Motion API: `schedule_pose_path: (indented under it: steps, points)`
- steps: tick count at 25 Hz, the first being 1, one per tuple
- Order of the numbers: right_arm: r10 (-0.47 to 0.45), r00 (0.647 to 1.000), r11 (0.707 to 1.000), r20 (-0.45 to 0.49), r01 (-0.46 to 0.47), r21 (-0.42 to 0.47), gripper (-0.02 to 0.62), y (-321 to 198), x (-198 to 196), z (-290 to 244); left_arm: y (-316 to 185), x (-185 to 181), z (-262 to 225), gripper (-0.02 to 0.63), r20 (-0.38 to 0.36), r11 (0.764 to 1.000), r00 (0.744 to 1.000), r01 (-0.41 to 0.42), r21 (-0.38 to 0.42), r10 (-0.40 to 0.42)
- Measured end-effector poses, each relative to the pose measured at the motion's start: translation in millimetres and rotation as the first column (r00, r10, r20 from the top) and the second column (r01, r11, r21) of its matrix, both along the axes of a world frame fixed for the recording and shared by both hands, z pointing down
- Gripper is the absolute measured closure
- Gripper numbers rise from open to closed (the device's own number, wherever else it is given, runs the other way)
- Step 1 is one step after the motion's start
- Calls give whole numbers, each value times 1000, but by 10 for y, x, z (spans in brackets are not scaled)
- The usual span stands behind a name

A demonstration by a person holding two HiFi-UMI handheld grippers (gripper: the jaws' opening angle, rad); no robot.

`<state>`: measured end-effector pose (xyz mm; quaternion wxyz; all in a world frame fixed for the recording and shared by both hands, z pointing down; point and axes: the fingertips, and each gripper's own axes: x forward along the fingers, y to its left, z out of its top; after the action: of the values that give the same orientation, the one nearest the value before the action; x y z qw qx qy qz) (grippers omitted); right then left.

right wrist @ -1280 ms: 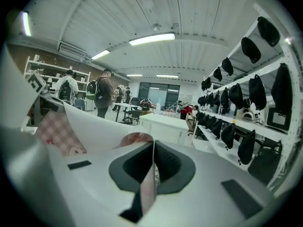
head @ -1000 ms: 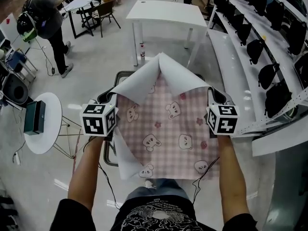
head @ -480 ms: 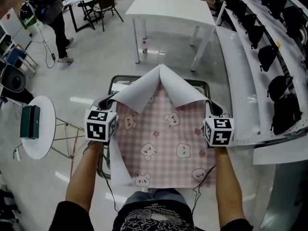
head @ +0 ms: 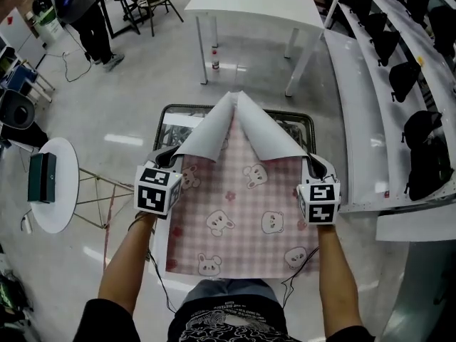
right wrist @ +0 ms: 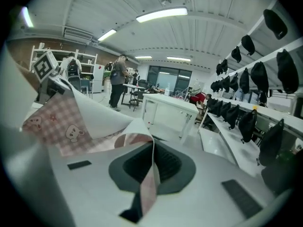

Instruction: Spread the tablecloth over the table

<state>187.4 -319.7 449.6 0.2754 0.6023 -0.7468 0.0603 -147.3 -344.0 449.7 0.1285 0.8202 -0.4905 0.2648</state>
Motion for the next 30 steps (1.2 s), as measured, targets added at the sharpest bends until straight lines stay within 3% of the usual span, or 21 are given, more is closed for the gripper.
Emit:
schedule_pose_path:
  steps: [7, 11, 18, 23, 30]
  points:
    - [-68, 991, 994, -114, 58, -93, 588, 187, -148, 464, 253, 277, 555, 583, 5, 993, 999, -51, -103, 52]
    - [-87, 980, 990, -182, 65, -124, 584, 263, -206, 687, 343, 360, 840, 577, 11, 991, 998, -64, -120, 66]
    - [-114, 974, 984, -198, 83, -158, 565, 323, -317, 1089, 457, 595, 1232, 551, -6, 984, 996, -90, -152, 90]
    - [-110, 981, 980, -160, 80, -184, 552, 333, -403, 1298, 535, 701, 1547, 543, -4, 982, 996, -94, -163, 94]
    - [-82, 983, 986, -164, 56, -156, 541, 327, -416, 1287, 537, 770, 1617, 525, 23, 988, 995, -93, -120, 96]
